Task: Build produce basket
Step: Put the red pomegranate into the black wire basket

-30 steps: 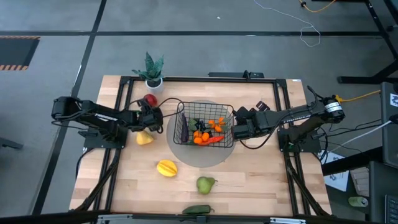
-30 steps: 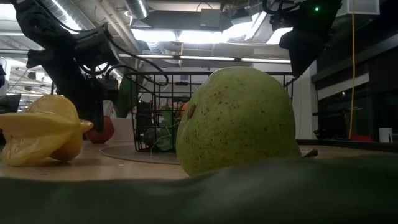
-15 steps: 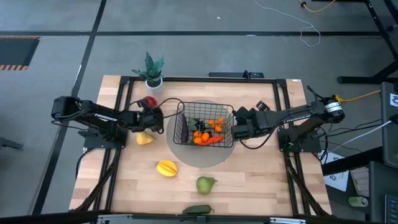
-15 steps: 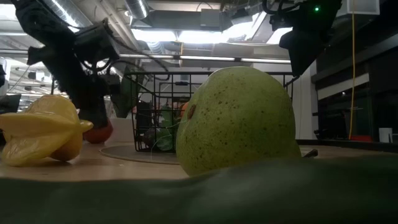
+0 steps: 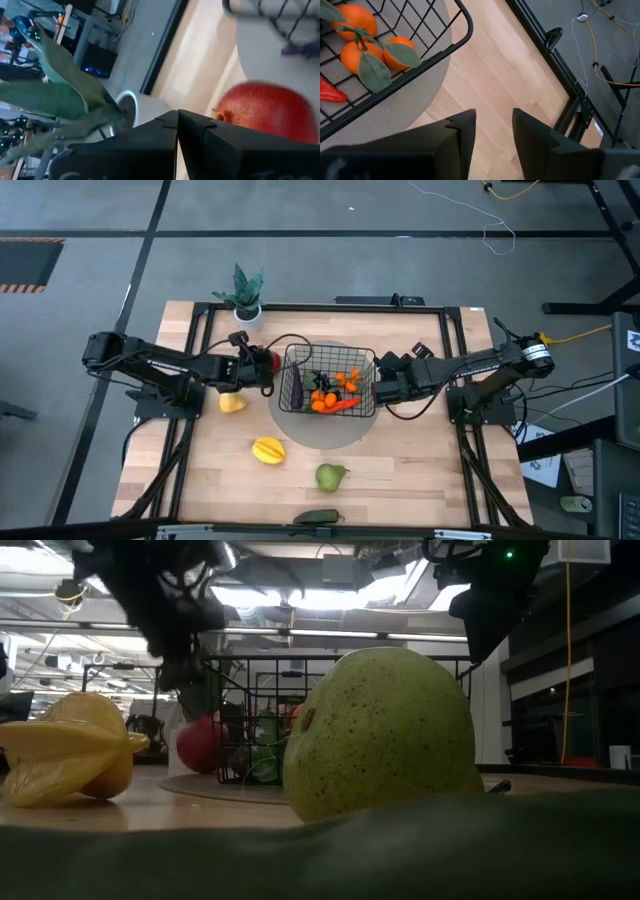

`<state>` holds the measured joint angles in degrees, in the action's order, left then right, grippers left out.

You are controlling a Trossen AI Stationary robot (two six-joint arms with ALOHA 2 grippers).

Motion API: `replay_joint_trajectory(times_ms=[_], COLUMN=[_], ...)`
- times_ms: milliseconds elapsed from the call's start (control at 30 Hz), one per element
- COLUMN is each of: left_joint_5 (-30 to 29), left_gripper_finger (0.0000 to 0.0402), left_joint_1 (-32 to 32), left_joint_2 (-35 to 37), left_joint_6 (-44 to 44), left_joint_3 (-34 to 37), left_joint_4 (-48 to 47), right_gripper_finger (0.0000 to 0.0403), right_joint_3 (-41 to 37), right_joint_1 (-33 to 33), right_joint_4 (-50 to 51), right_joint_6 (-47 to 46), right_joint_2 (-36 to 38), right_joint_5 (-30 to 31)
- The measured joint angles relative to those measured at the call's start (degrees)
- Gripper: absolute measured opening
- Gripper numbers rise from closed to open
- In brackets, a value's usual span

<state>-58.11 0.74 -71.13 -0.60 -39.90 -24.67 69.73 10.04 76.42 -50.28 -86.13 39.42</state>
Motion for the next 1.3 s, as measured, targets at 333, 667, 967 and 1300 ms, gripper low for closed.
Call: replay_joint_trajectory(times_ms=[333, 667, 967, 1300], left_joint_5=[2.05, 6.31, 16.53, 21.57], left_gripper_finger=[0.0, 0.0004, 0.0102, 0.0205], left_joint_1=[2.37, 0.82, -5.78, -8.8], left_joint_2=[0.04, 0.04, 0.04, 0.02], left_joint_6=[0.03, 11.29, 26.38, 20.73], left_joint_3=[-9.84, -9.95, -8.67, 0.58], left_joint_4=[-5.7, -12.74, -23.1, -12.9], right_gripper_finger=[0.0121, 0.0121, 0.0121, 0.0121], right_joint_3=[0.0, 0.0, -0.02, -0.02], right_joint_1=[0.07, 0.07, 0.07, 0.07], right_joint_4=[-0.02, -0.19, -0.41, -0.57], right_joint_6=[0.0, -0.01, -0.09, -0.05], right_joint_2=[0.01, 0.0, 0.01, 0.0], right_joint_5=[0.02, 0.02, 0.02, 0.02])
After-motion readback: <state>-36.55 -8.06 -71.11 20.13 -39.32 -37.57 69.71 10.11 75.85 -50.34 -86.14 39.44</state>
